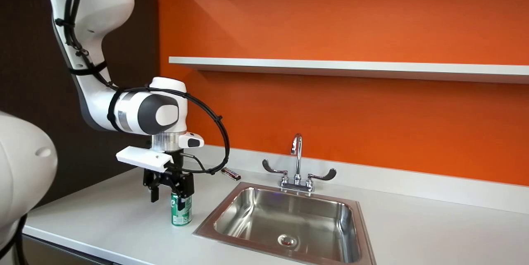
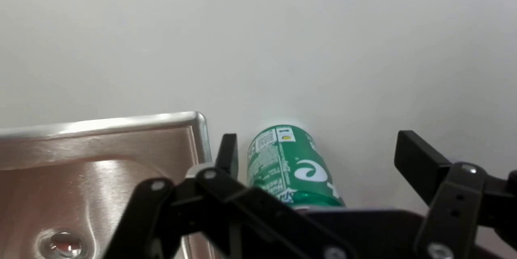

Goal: Put the sprite can on the left side of the first shelf

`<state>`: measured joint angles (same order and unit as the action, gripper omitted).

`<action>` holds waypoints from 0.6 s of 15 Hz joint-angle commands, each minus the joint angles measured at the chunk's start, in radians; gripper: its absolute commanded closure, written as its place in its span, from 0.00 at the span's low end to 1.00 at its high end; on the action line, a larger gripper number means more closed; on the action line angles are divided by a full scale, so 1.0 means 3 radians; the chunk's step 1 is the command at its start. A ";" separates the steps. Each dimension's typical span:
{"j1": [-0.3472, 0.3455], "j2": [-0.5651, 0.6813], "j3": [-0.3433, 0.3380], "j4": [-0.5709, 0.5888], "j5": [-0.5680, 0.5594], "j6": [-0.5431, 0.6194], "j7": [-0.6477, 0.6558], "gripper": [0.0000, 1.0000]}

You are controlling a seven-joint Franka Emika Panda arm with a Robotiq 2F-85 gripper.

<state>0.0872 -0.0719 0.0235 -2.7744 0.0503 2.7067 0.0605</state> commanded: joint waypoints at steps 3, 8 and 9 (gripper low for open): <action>-0.0042 0.0081 0.0053 0.0002 0.0025 0.0285 0.0220 0.00; -0.0055 0.0134 0.0048 0.0002 0.0004 0.0513 0.0386 0.00; -0.0062 0.0145 0.0047 0.0002 -0.0023 0.0557 0.0439 0.00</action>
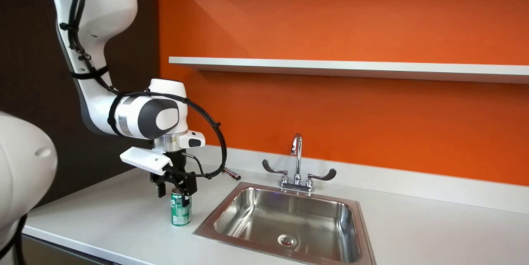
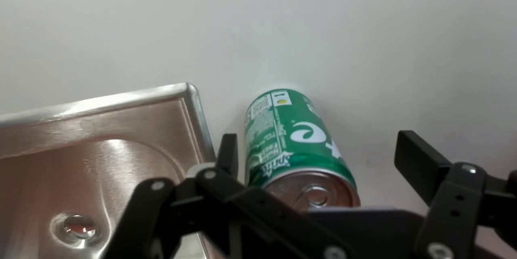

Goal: Put the sprite can on the left side of the first shelf

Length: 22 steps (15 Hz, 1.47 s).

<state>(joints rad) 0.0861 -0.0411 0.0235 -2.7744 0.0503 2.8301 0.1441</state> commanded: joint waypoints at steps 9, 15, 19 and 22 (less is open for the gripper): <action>-0.0086 0.0126 0.0029 0.0001 -0.0072 0.0417 0.0400 0.00; -0.0082 0.0160 0.0017 0.0001 -0.0115 0.0431 0.0490 0.28; -0.0080 0.0166 0.0009 0.0002 -0.0092 0.0423 0.0485 0.60; -0.0083 0.0166 0.0005 0.0003 -0.0084 0.0401 0.0480 0.61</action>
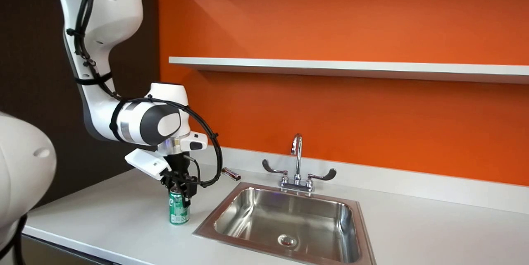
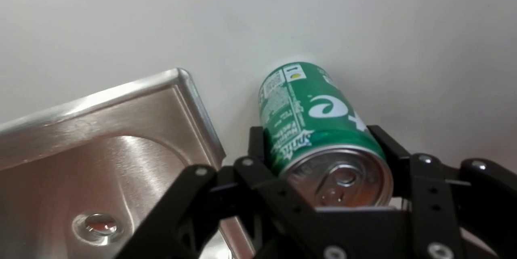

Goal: Put the sprite can on the left side of the first shelf

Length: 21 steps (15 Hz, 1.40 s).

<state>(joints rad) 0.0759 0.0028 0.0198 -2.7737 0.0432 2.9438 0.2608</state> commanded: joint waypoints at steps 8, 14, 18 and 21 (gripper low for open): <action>-0.0099 -0.0298 -0.0016 0.0005 -0.0516 -0.0390 0.0322 0.61; -0.0133 -0.0770 0.0108 -0.0028 -0.0542 -0.0897 0.0345 0.61; -0.0127 -0.1186 0.0219 -0.0029 -0.0499 -0.1335 0.0326 0.61; -0.0102 -0.1573 0.0282 -0.0032 -0.0433 -0.1660 0.0289 0.61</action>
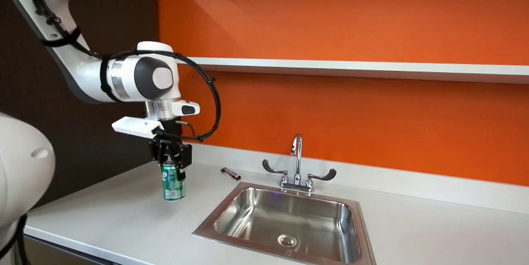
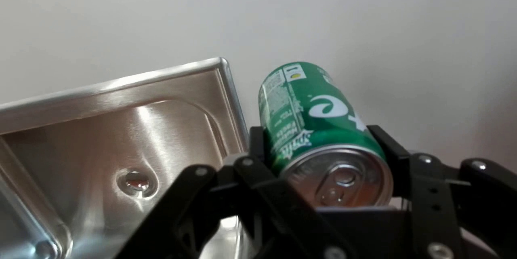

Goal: Put the sprite can on the left side of the first shelf

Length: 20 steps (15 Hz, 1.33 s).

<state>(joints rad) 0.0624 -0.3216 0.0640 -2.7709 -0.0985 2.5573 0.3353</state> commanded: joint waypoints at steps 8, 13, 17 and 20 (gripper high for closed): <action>-0.0009 -0.1425 0.0225 0.0182 0.0172 -0.1233 -0.0030 0.61; -0.0016 -0.1728 0.0290 0.0567 0.0198 -0.1633 -0.0036 0.61; -0.0051 -0.1837 0.0324 0.0927 0.0174 -0.1767 -0.0044 0.61; -0.0057 -0.1792 0.0324 0.1201 0.0182 -0.1696 -0.0078 0.61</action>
<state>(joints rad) 0.0672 -0.8624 0.1460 -2.4983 -0.0576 2.0687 0.3335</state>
